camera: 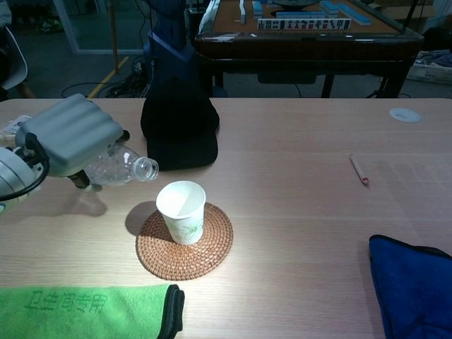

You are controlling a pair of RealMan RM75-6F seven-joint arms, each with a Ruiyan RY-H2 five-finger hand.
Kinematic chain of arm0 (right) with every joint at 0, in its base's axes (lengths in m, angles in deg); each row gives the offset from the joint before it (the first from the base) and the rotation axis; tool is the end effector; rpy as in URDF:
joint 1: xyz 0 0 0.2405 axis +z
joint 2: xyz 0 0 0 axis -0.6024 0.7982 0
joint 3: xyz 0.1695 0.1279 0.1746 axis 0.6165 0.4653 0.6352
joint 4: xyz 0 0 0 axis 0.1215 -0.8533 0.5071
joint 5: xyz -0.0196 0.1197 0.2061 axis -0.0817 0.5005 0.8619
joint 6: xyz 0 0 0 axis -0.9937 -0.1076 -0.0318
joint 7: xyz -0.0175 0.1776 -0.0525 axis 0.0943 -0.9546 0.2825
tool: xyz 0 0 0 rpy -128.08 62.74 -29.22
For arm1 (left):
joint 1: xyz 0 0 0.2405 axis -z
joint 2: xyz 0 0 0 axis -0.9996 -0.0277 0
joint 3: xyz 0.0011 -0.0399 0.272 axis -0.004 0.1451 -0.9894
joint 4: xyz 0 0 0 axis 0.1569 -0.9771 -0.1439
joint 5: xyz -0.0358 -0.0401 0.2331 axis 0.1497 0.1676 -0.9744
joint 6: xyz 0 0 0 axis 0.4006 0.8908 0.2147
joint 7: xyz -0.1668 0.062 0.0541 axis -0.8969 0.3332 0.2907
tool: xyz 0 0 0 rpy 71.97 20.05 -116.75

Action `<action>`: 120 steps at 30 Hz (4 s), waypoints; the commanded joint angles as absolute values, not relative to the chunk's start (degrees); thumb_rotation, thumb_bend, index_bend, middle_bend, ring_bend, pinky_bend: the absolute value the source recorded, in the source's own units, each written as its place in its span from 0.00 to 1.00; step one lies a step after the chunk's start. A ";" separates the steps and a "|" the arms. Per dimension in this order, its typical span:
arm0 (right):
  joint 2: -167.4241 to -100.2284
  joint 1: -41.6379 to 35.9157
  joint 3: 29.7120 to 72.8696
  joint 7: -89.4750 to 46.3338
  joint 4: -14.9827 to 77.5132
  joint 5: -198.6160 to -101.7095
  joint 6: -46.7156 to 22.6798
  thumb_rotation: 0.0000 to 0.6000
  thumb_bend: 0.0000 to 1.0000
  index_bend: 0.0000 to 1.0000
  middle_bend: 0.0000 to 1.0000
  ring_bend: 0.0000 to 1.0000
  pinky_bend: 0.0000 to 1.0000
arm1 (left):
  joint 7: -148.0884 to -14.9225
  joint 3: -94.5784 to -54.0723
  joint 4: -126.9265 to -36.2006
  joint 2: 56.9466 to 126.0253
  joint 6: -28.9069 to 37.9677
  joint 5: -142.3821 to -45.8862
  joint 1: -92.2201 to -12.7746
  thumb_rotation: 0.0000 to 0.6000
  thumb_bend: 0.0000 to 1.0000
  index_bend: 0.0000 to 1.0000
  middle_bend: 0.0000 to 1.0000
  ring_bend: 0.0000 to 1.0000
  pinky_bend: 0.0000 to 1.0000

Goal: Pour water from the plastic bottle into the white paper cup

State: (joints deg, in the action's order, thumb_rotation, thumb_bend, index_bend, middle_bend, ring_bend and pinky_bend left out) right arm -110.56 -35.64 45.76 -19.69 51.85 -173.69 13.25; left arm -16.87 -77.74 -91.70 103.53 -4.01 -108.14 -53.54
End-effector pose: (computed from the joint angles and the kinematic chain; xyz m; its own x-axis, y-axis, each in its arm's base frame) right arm -0.3380 -0.2132 0.1781 0.4272 0.0790 0.9007 -0.9042 0.0361 0.4257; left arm -0.1604 0.3495 -0.0614 0.8896 -0.2206 0.3999 0.3232 -0.3147 -0.8925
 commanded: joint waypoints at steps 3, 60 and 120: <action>-110.55 -35.66 45.77 -19.61 51.95 -173.69 13.27 1.00 0.27 0.22 0.25 0.16 0.26 | -14.99 -77.62 -91.53 104.01 -3.61 -106.95 -53.46 1.00 0.05 0.74 0.84 0.54 0.44; -109.98 -36.28 45.70 -21.05 52.04 -174.79 14.51 1.00 0.27 0.22 0.25 0.16 0.26 | 3.01 -77.56 -93.00 107.86 -6.90 -100.72 -49.82 1.00 0.05 0.74 0.84 0.54 0.44; -109.54 -36.55 45.60 -21.85 52.10 -174.98 14.60 1.00 0.27 0.22 0.26 0.16 0.26 | -6.83 -69.73 -100.46 109.67 -6.13 -83.46 -51.42 1.00 0.05 0.75 0.84 0.54 0.44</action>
